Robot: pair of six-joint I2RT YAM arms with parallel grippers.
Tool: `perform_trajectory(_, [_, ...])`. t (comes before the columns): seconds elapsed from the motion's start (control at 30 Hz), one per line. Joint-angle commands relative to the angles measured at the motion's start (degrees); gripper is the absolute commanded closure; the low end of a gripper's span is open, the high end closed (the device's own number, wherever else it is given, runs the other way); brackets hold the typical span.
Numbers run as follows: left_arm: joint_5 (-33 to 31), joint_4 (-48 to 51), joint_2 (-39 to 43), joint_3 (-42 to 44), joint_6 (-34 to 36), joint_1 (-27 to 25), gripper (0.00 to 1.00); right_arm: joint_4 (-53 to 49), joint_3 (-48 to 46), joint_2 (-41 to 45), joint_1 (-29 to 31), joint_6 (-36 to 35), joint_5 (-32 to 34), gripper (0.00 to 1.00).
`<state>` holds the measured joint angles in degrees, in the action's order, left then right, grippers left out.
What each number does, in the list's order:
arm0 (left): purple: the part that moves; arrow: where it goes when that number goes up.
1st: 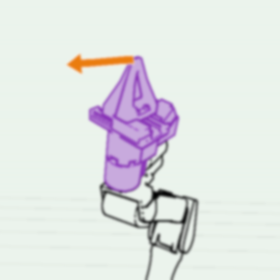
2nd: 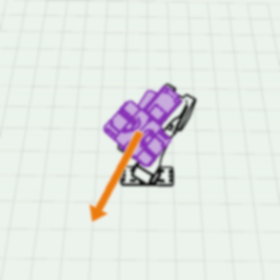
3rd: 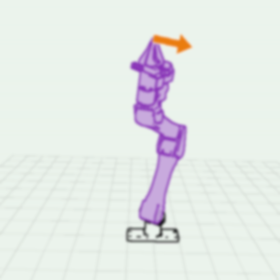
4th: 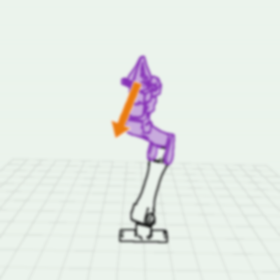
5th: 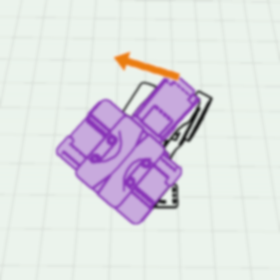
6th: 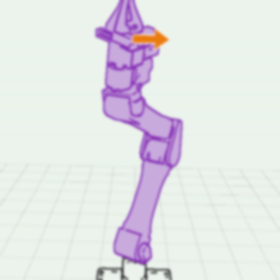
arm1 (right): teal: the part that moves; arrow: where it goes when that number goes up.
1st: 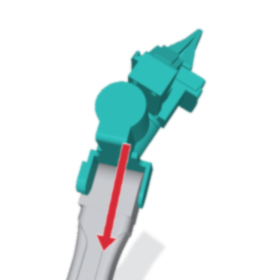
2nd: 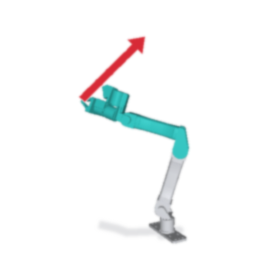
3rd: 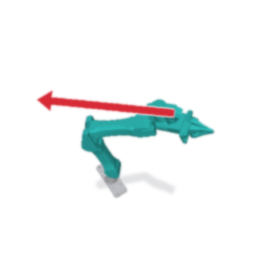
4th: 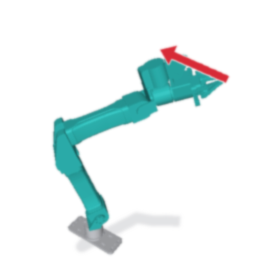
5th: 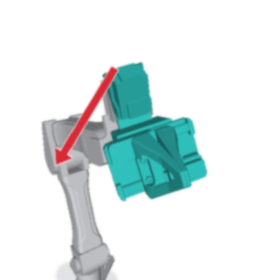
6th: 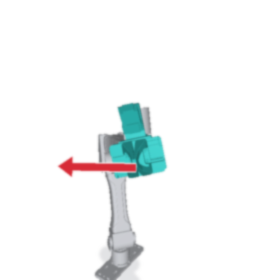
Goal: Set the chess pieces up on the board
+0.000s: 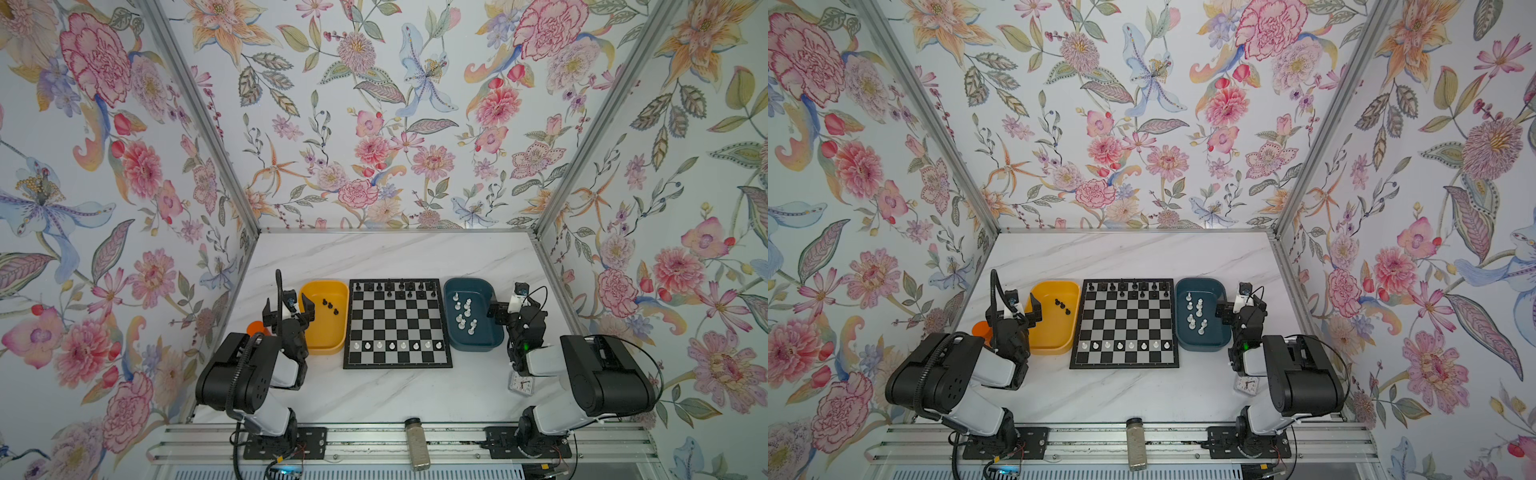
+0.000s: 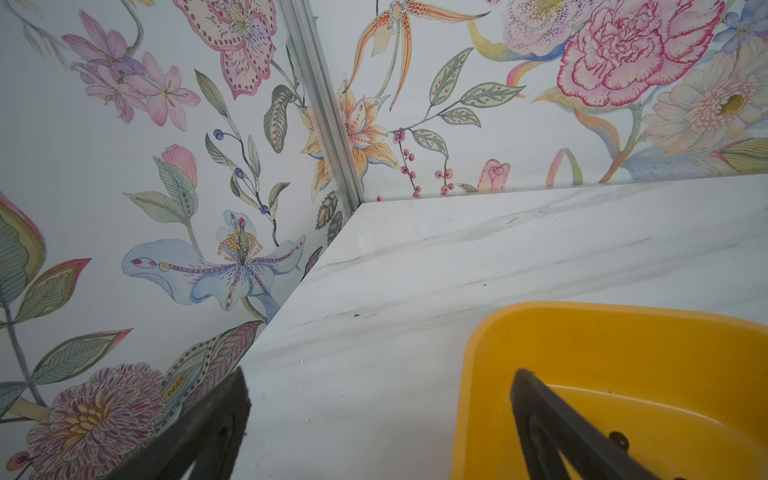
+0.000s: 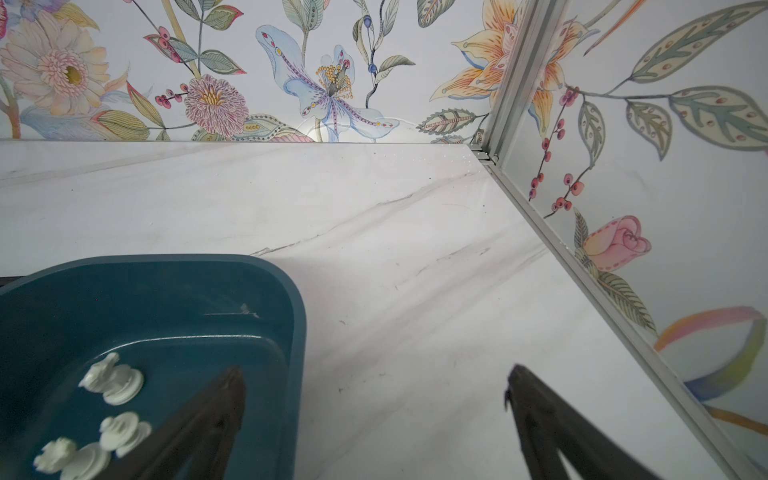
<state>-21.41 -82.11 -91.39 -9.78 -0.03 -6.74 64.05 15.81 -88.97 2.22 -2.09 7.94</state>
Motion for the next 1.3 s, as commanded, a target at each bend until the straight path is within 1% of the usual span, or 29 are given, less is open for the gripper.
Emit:
perform_trajectory(0.0, [0.40,-0.60,0.52,-0.30,-0.93,0.32,0.00,-0.24,0.86,0.31,-0.02,0.85,0.23,0.01])
perform_trajectory(0.2, [0.47,-0.76,0.60,-0.33,-0.93,0.33,0.01,-0.41,0.85,0.35,-0.40,1.10,-0.78,0.01])
perform_trajectory(0.27, [0.62,-1.01,0.67,-0.30,-0.86,0.33,0.01,-1.39,1.32,0.38,-0.73,0.50,-3.61,0.01])
perform_trajectory(0.3, [1.27,-1.12,1.16,-0.32,-0.51,0.33,0.01,-1.97,1.64,0.61,-0.64,0.21,-3.97,0.01])
perform_trajectory(0.37, [1.49,0.78,4.79,-0.19,-0.49,0.31,0.01,-4.43,2.03,3.07,-0.55,0.11,-4.06,0.01])
perform_trajectory(0.4, [1.04,2.66,6.95,-0.15,-0.71,0.33,0.01,-7.30,2.30,5.51,-0.55,-0.10,-4.94,0.00])
perform_trajectory(0.43, [0.46,4.85,9.39,-0.15,-0.84,0.32,0.01,-11.31,2.90,8.38,-0.42,0.00,-4.94,0.01])
perform_trajectory(0.53, [0.18,12.54,17.57,-0.32,-1.33,0.21,0.02,-24.60,5.27,17.53,0.21,1.80,-2.92,0.05])
perform_trajectory(0.6, [0.92,18.27,22.95,-2.68,-2.82,0.22,0.02,-33.90,7.56,23.92,1.37,1.87,-1.11,0.06])
perform_trajectory(0.63, [2.45,21.52,25.61,-3.63,-3.55,0.24,0.02,-39.60,9.17,26.79,2.03,2.19,0.06,0.07])
perform_trajectory(0.7, [6.59,28.14,29.61,-5.69,-4.89,0.24,0.03,-49.65,12.48,31.15,3.21,2.71,-0.10,0.10])
perform_trajectory(0.8, [11.85,33.45,32.63,-8.13,-7.73,0.26,0.05,-62.16,18.15,34.23,5.15,4.00,-1.17,0.15])
perform_trajectory(0.9, [16.92,36.40,33.39,-10.41,-9.81,0.32,0.07,-73.36,24.94,32.54,7.17,4.90,-3.44,0.21])
perform_trajectory(1.03, [22.11,40.13,33.30,-13.29,-12.21,0.22,0.09,-85.45,34.70,25.45,8.77,5.47,-8.60,0.37])
perform_trajectory(1.17, [24.80,42.03,33.20,-14.78,-13.50,-0.02,0.09,-90.58,40.83,18.57,10.43,5.78,-10.97,0.47])
perform_trajectory(1.27, [25.19,43.29,33.33,-15.66,-13.83,-0.32,0.10,-92.36,45.00,13.85,11.64,6.32,-11.37,0.50])
